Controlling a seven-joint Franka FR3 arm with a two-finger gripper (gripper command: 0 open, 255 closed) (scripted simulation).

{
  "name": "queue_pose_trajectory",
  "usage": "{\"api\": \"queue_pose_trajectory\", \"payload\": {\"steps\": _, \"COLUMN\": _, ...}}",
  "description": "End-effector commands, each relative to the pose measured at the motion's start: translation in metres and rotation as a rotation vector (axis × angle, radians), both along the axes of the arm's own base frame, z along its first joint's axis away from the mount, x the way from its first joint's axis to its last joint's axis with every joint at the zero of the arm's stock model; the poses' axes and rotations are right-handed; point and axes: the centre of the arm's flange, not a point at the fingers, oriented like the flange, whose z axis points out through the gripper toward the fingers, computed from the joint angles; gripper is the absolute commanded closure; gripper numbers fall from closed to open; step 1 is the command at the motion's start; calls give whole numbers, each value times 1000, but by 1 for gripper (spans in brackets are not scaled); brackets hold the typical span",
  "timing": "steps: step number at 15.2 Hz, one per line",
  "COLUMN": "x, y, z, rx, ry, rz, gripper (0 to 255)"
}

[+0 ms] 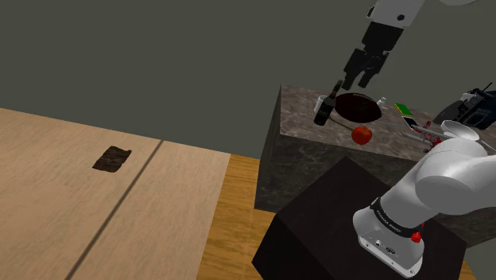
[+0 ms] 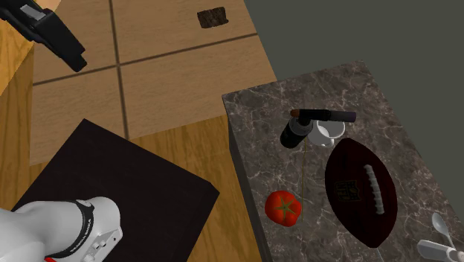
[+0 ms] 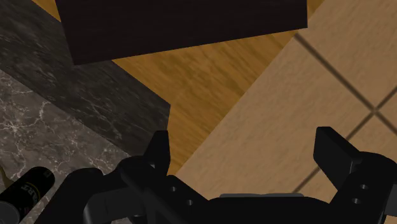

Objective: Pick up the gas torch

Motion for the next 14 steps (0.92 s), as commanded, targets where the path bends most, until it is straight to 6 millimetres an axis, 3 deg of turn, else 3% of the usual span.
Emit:
{"api": "queue_pose_trajectory", "payload": {"steps": 1, "x": 0, "y": 0, "z": 0, "rx": 0, "ry": 0, "rz": 0, "gripper": 0}}
{"api": "queue_pose_trajectory", "payload": {"steps": 14, "x": 118, "y": -107, "z": -59, "rx": -12, "ry": 30, "rz": -343, "gripper": 0}}
